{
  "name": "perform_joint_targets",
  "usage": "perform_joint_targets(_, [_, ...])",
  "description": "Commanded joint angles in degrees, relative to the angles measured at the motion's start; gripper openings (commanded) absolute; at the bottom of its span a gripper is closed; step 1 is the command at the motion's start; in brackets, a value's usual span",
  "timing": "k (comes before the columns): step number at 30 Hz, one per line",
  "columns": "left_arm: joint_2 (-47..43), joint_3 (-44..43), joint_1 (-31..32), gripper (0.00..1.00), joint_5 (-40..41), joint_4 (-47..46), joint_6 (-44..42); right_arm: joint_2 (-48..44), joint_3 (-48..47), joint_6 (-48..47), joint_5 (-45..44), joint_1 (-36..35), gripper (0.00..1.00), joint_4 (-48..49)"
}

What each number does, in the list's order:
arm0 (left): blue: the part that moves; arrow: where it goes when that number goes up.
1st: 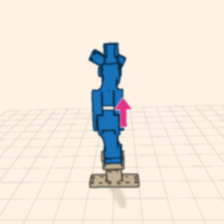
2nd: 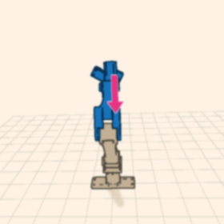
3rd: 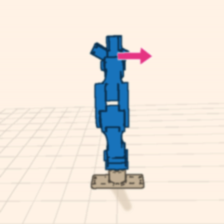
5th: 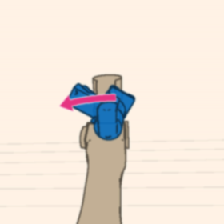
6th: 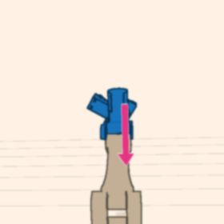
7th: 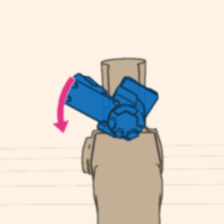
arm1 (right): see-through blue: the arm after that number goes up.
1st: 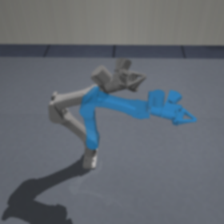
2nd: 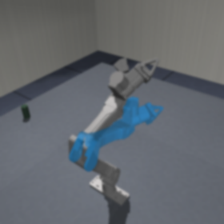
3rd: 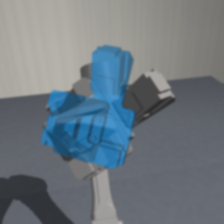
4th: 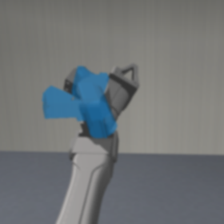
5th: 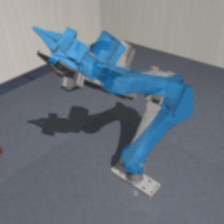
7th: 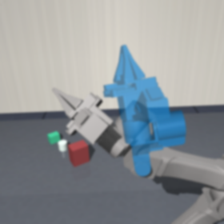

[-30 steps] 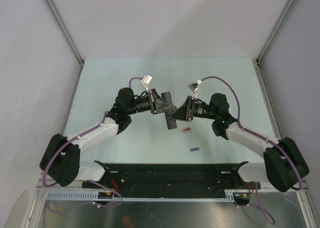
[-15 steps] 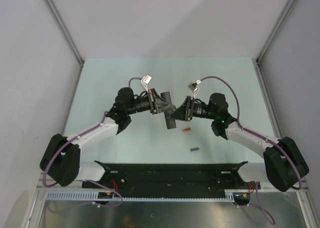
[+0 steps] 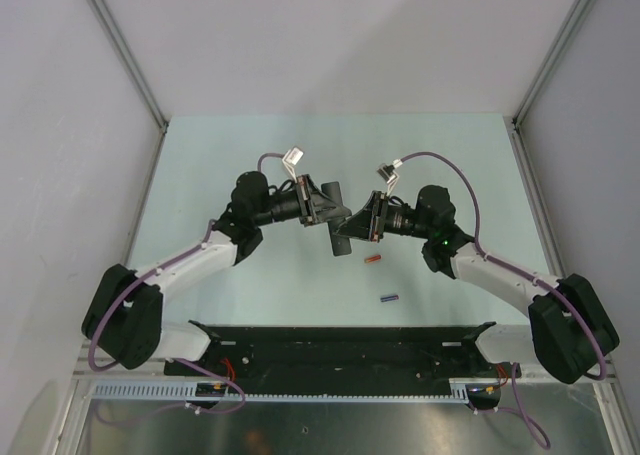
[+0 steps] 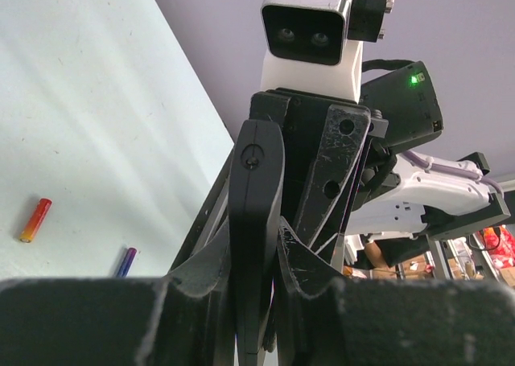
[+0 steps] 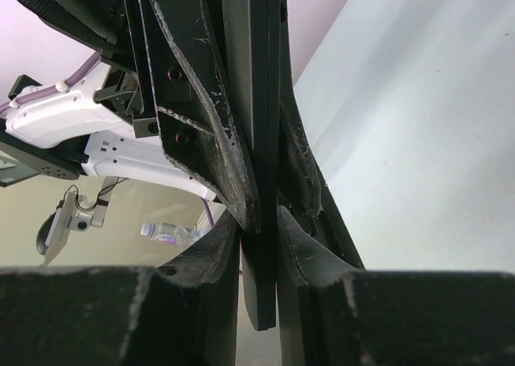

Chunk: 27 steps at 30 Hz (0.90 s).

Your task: Load the batteries into the remote control

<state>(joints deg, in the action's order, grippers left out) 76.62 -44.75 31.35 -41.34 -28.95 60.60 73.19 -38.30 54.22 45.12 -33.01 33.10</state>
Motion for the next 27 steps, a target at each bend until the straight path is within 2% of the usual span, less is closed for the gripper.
perform_joint_targets(1, [-0.2,-6.7,-2.4,0.0,7.3,-8.1,2.4,-0.1,1.6,-3.0,5.5,-2.2,0.15,-8.7])
perform_joint_targets(14, [0.6,-7.8,-3.1,0.0,7.0,-8.1,2.6,-1.5,3.1,-3.5,5.1,-2.4,0.26,-9.5])
perform_joint_targets(27, [1.1,-8.3,-3.3,0.0,6.6,-8.1,2.7,-1.8,3.5,-3.1,4.8,-2.1,0.28,-9.5])
